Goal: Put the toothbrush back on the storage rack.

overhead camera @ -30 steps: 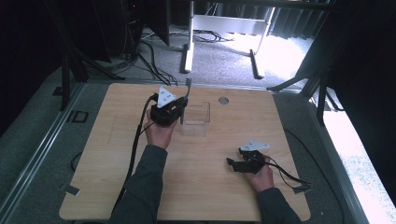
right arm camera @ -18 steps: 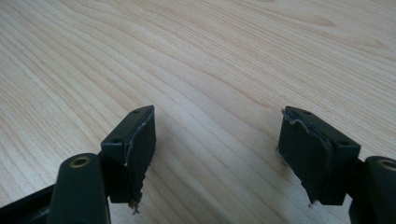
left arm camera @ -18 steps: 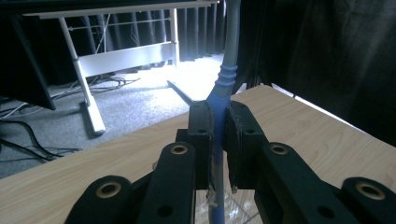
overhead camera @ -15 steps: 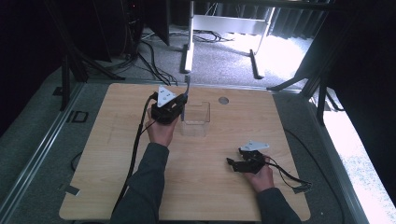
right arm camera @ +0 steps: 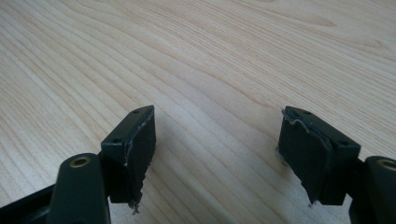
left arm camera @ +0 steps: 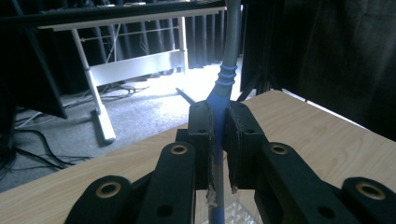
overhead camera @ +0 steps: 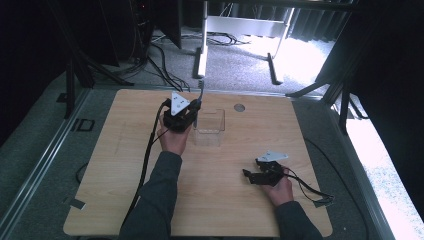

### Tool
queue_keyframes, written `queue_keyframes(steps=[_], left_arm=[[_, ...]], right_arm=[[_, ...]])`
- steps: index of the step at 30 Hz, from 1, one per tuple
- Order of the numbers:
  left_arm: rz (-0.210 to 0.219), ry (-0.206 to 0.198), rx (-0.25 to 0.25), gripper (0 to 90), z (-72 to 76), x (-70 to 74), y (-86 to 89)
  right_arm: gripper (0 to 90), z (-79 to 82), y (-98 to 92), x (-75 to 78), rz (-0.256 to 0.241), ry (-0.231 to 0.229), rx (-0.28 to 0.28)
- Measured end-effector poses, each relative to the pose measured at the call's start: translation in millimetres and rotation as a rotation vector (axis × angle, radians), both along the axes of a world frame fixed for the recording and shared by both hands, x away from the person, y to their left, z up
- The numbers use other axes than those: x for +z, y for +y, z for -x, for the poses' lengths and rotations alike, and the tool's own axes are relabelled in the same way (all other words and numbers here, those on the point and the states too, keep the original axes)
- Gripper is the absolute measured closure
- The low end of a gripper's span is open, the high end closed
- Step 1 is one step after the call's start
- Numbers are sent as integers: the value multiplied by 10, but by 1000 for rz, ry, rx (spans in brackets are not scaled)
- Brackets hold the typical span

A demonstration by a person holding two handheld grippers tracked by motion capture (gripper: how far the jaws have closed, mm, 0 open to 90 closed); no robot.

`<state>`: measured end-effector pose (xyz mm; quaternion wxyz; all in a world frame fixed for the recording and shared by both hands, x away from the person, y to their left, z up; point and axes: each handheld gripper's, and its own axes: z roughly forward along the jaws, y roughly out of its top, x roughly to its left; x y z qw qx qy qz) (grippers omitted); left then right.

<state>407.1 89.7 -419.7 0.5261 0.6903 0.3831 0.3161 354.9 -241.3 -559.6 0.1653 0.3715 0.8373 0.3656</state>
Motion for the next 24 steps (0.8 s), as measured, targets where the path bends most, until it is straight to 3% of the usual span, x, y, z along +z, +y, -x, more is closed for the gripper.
queue_keyframes(steps=[24], left_arm=[[-15,6,-24,815,-56,-122,-61]], right_arm=[[272,-1,-1,0,2,-1,1]])
